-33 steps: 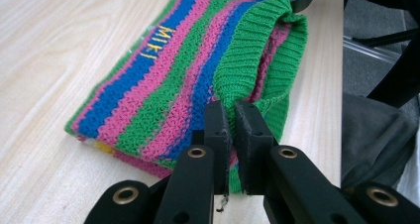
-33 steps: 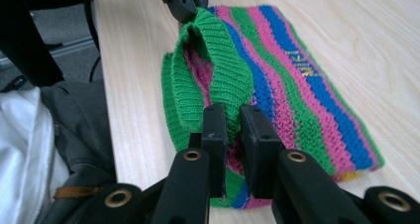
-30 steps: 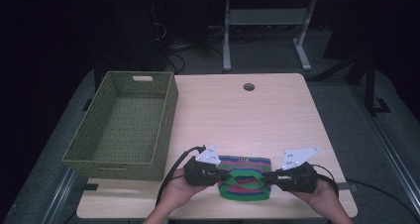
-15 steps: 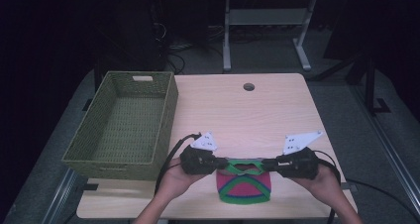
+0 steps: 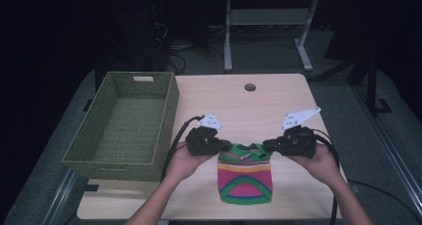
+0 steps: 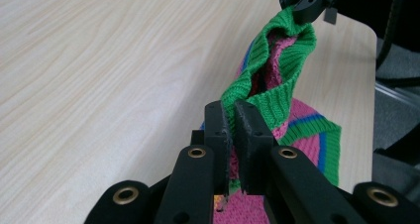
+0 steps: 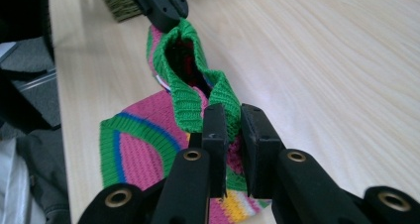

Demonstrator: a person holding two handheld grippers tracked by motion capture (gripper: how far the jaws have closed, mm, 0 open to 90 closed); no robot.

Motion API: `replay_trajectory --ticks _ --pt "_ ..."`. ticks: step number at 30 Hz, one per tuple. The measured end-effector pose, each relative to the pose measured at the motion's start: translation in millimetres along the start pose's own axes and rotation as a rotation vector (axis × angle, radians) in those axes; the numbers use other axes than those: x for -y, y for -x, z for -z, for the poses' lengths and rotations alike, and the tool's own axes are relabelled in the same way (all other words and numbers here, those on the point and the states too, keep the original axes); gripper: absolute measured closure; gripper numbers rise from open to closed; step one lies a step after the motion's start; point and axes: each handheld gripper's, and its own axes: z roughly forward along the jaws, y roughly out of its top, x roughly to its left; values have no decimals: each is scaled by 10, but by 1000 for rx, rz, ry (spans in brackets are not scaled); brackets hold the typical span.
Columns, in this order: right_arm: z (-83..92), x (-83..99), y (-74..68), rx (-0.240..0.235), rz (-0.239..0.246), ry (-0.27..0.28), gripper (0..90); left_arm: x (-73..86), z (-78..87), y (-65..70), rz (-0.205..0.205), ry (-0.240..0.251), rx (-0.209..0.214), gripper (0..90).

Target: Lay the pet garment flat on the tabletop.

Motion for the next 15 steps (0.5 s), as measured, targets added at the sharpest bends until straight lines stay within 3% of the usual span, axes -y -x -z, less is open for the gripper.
replay_trajectory --ticks 11,15 --pt "-141 -62 305 20 -75 -18 808 -76 -191 -222 31 -20 -46 844" --pt "-207 -51 395 30 -106 -27 806 -61 -260 -320 71 -14 -61 844"
